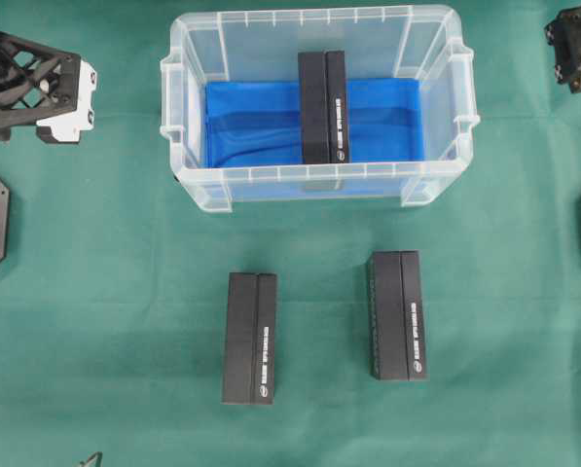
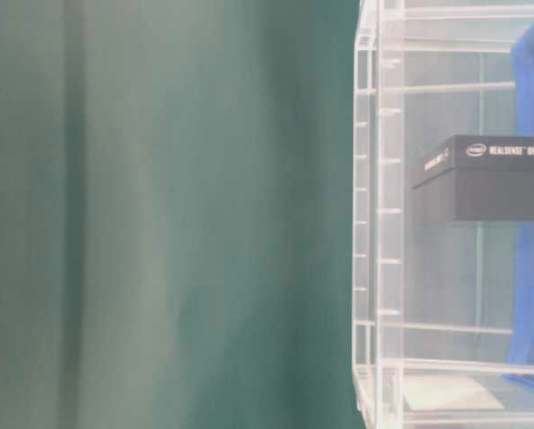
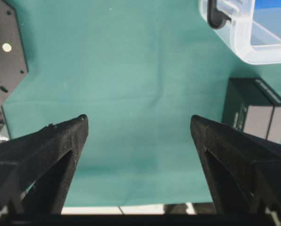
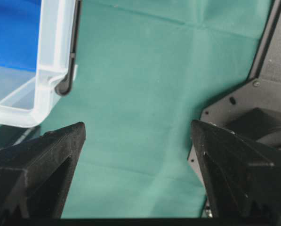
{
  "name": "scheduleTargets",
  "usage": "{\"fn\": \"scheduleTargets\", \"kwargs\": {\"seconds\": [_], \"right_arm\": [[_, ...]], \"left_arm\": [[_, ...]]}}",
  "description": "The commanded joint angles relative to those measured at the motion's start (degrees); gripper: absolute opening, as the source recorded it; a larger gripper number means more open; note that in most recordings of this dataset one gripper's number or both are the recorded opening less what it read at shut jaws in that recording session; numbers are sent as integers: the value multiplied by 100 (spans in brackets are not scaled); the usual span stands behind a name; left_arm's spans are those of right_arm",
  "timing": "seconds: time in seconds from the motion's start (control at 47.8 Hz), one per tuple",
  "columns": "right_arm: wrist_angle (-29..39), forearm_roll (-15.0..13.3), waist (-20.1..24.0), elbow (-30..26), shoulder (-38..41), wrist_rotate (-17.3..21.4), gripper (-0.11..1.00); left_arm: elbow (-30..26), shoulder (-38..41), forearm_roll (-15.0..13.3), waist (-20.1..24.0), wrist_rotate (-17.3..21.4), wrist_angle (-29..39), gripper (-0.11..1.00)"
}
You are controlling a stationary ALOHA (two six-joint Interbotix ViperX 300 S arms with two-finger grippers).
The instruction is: Take the box out of the case with both arms.
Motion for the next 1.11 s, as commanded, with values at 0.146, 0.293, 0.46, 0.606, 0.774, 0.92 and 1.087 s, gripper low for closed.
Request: {"fn": "scheduleTargets", "kwargs": {"seconds": [0.146, 0.293, 0.46, 0.606, 0.774, 0.92, 1.087], "right_arm": [[-18, 105, -18, -53, -26, 9, 89], [-18, 132, -9, -53, -26, 35, 89], [-18, 149, -9, -53, -26, 44, 89], [-18, 176, -9, -62, -26, 53, 89], [-9, 220, -9, -53, -26, 53, 89], [0, 237, -9, -53, -26, 62, 89], [0, 255, -9, -62, -26, 62, 89]], "left_arm": [[-62, -70, -18, 0, 0, 0, 86], [-62, -70, -18, -26, -9, 0, 86], [-62, -70, -44, -26, -18, 0, 86], [-62, -70, -62, -26, -18, 0, 86], [-53, -70, -62, -35, -9, 9, 86], [-62, -70, -62, -26, -9, 9, 86], [-62, -70, -62, -26, -9, 26, 86]]}}
